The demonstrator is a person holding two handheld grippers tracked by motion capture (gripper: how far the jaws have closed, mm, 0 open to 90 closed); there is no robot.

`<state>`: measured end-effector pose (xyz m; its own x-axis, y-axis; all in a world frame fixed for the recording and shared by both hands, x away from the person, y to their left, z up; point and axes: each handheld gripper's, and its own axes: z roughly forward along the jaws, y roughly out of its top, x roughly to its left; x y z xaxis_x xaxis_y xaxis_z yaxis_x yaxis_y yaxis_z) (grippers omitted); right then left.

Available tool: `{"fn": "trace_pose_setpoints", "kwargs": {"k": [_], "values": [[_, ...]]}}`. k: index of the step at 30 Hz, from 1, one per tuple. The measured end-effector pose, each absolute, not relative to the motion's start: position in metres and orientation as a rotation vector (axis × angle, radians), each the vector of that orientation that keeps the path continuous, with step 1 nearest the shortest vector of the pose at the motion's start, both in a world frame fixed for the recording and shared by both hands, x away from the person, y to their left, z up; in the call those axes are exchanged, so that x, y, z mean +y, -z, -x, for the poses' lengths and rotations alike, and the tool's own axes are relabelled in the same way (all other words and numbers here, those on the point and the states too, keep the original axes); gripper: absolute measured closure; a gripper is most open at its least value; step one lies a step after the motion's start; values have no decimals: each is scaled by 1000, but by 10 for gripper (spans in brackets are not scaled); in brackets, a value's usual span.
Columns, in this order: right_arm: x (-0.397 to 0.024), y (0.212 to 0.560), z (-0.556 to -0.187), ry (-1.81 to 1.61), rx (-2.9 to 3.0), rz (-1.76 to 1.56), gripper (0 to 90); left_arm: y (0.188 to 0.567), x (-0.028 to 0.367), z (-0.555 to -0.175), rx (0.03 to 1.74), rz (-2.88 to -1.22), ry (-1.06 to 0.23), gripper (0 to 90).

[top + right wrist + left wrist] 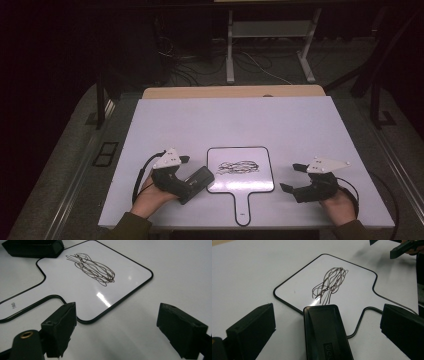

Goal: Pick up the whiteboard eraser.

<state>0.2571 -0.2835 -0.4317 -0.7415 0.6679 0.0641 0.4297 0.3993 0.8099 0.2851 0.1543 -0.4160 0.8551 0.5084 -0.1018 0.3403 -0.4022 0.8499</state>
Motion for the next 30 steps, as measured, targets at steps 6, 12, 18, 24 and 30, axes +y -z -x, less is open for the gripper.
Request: {"fn": "trace_pose_setpoints", "kwargs": {"k": [6,12,18,24,30], "values": [[-286,432,-257,-1251,2375,-959,150,415,154,-286,623,-2028,-215,0],[-289,431,-255,-1254,2353,-961,150,415,154,-286,629,-2047,-220,0],[-288,430,-253,-1243,2349,-959,150,418,150,-284,638,-2090,-227,23],[-289,431,-254,-1242,2356,-967,150,422,148,-285,657,-2137,-230,72],[-289,432,-254,-1233,2358,-971,150,426,145,-283,652,-2188,-231,133]]}}
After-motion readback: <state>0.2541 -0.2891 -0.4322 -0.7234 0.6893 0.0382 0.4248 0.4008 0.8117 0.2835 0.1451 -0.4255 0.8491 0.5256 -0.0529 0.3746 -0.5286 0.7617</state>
